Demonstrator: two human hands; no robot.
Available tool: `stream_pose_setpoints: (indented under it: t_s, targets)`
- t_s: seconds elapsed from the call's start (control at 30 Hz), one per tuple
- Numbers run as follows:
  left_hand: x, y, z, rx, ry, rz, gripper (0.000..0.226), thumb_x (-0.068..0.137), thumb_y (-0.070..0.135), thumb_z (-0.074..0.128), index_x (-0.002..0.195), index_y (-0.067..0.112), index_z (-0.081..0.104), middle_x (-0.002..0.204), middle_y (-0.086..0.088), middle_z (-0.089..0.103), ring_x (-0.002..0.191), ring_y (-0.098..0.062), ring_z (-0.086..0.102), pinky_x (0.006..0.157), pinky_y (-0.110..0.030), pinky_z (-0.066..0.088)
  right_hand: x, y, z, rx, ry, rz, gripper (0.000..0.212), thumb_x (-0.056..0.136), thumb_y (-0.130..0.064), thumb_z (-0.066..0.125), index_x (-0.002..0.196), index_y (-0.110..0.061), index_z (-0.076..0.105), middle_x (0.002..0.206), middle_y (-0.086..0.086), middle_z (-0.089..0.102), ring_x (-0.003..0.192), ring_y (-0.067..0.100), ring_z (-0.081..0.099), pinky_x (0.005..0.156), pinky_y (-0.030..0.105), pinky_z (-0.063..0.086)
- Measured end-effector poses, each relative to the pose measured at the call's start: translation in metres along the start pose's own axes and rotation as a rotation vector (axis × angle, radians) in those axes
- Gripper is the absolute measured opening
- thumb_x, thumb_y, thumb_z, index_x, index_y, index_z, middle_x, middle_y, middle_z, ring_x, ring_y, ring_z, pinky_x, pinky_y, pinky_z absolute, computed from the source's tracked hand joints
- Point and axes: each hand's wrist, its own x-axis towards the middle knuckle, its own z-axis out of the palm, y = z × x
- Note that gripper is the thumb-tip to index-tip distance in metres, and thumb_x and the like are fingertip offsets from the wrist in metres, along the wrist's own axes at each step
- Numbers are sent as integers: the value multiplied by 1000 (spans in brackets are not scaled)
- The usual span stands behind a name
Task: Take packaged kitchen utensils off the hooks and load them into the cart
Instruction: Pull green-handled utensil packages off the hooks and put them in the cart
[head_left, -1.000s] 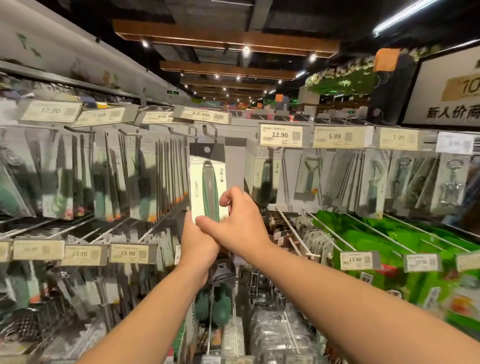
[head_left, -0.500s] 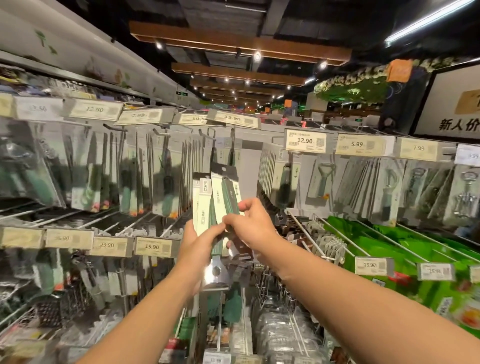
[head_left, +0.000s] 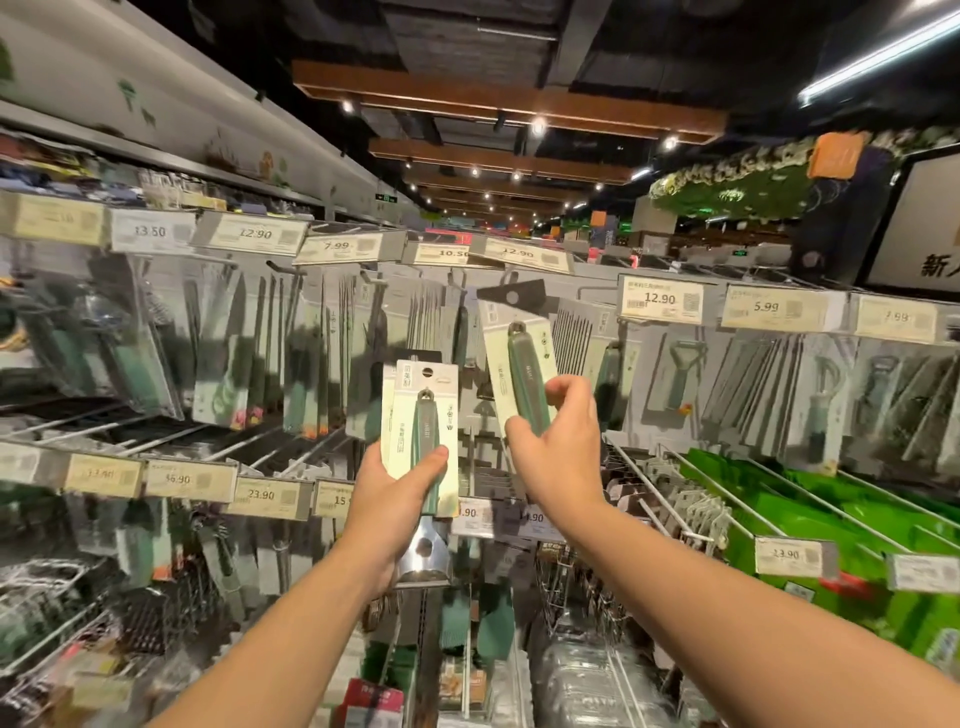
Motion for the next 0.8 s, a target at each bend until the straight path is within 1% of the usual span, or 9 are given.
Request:
stream_pose_setpoints:
  t_s: [0.07, 0.17, 0.3, 0.37, 0.53, 0.6, 0.67, 0.73, 0.8]
  targets:
    - [0, 0, -2, -7, 0, -3, 35, 96, 30, 75, 125, 30, 54, 113, 11, 70, 103, -9, 66, 77, -28, 48, 8, -6, 0, 9, 24, -11, 44, 87, -13, 66, 118, -25, 35, 117, -4, 46, 90, 14, 56, 69, 21, 46]
    - [2, -1, -5, -10, -1, 1, 37, 96, 31, 75, 127, 28, 53, 114, 10, 69, 104, -9, 65, 83, -31, 48, 19, -12, 1, 9, 56, -6, 44, 87, -13, 66, 118, -25, 36, 119, -2, 45, 93, 14, 55, 69, 21, 47]
    - [4, 1, -3, -12, 0, -2, 39, 96, 32, 75, 128, 28, 54, 116, 10, 70, 107, -11, 66, 95, -37, 49, 24, -7, 9, -27, 60, -13, 44, 87, -16, 68, 119, -24, 40, 119, -3, 45, 104, 17, 54, 87, 33, 53]
    - [7, 2, -2, -5, 1, -8, 41, 95, 33, 76, 131, 28, 55, 119, 9, 72, 111, -14, 67, 100, -40, 51, 25, -4, 14, -17, 61, -15, 44, 87, -15, 68, 119, -25, 39, 120, -3, 45, 104, 18, 56, 85, 31, 51]
    - [16, 6, 9, -2, 4, -17, 49, 94, 35, 77, 137, 27, 56, 122, 9, 72, 114, -15, 68, 107, -46, 52, 34, 7, 27, 19, 79, 45, 42, 90, -14, 66, 119, -28, 39, 125, -4, 42, 102, 13, 53, 71, 11, 36]
    - [20, 7, 14, -2, 6, -24, 49, 94, 36, 77, 138, 28, 55, 124, 9, 71, 116, -15, 67, 109, -47, 50, 37, 13, 30, -24, 56, 49, 41, 93, -15, 65, 126, -23, 42, 129, -3, 42, 104, 11, 49, 77, 11, 34]
    - [26, 8, 19, -3, 0, -49, 51, 94, 38, 76, 139, 28, 54, 126, 9, 70, 118, -14, 65, 109, -46, 49, 46, 17, 33, -36, 41, 80, 40, 95, -17, 64, 130, -15, 45, 128, -3, 43, 105, 9, 44, 89, 21, 37]
    - [31, 10, 23, -26, -17, -95, 44, 96, 37, 74, 134, 29, 53, 121, 13, 68, 110, -7, 63, 99, -40, 47, 62, 22, 39, -19, 26, 122, 27, 95, -15, 64, 118, -13, 52, 121, -1, 48, 98, 13, 50, 93, 30, 46]
    - [36, 10, 28, -64, -38, -152, 33, 99, 31, 69, 125, 28, 49, 111, 15, 62, 101, -4, 57, 91, -36, 41, 81, 28, 46, 43, 9, 194, 21, 93, -11, 64, 111, -18, 56, 116, 5, 57, 91, 20, 62, 82, 37, 58]
